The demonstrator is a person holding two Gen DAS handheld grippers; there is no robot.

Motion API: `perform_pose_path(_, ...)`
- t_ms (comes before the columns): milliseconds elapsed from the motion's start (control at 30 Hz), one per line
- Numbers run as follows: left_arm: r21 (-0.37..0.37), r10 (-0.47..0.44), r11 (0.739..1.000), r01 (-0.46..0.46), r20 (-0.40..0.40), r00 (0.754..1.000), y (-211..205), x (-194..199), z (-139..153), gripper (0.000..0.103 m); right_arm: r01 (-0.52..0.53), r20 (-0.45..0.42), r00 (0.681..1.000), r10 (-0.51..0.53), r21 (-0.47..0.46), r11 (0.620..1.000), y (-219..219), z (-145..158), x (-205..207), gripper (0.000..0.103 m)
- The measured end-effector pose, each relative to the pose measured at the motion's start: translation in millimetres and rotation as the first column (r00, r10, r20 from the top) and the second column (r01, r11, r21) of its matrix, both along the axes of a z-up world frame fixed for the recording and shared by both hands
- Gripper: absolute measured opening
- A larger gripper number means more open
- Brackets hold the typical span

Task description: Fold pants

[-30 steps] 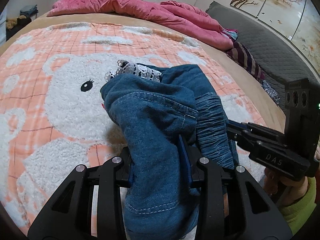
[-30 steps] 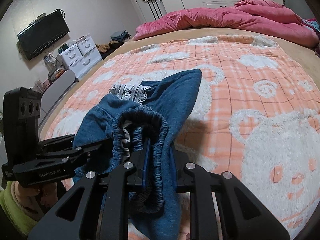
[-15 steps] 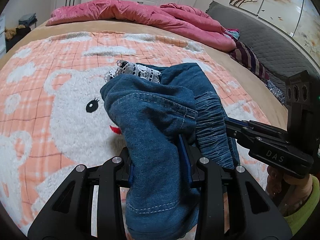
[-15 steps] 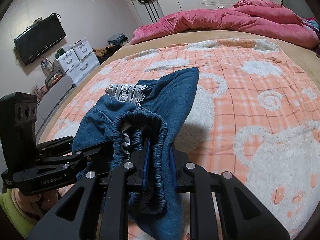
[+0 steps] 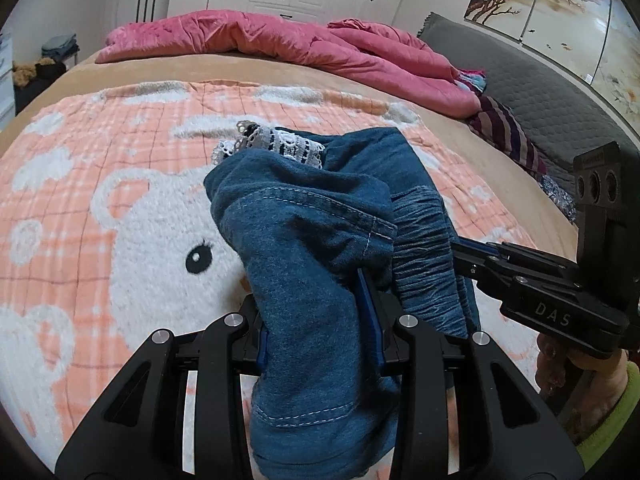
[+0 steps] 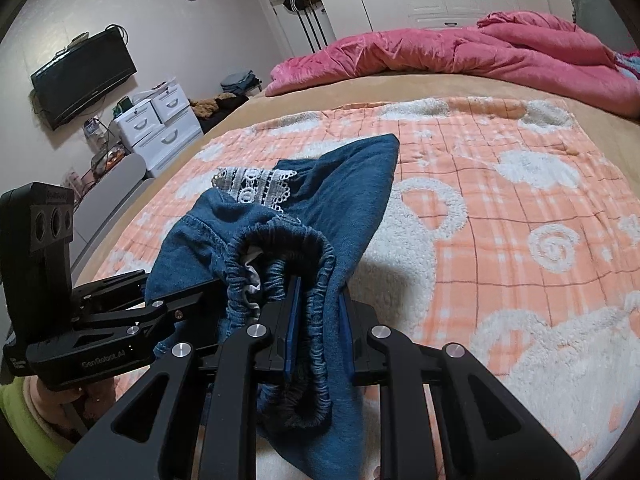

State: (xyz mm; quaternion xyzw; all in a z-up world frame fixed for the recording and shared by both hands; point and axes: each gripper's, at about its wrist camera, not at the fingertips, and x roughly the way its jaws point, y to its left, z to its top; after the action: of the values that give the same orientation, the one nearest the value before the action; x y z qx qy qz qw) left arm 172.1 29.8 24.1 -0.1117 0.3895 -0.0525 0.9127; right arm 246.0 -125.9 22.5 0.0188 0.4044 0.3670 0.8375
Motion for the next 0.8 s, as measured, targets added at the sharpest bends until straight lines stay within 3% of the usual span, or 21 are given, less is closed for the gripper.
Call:
perform_pose_path(333,0.019,0.004,1.000,-0.004,-0.014,1.000,6.2,23.8,-9.3,0.027,-0.001,0.000,1.000,0.001,-0.037,0.999,12.7,-4.8,28.9,0.017)
perform_pose_path(800,-0.019,0.023,1.000,-0.025,-0.082,0.996,22.4,43.6,-37.5,0.027,0.063,-0.138,0.988,-0.071,-0.062,0.996,5.5,-42.2,57.5,0.016)
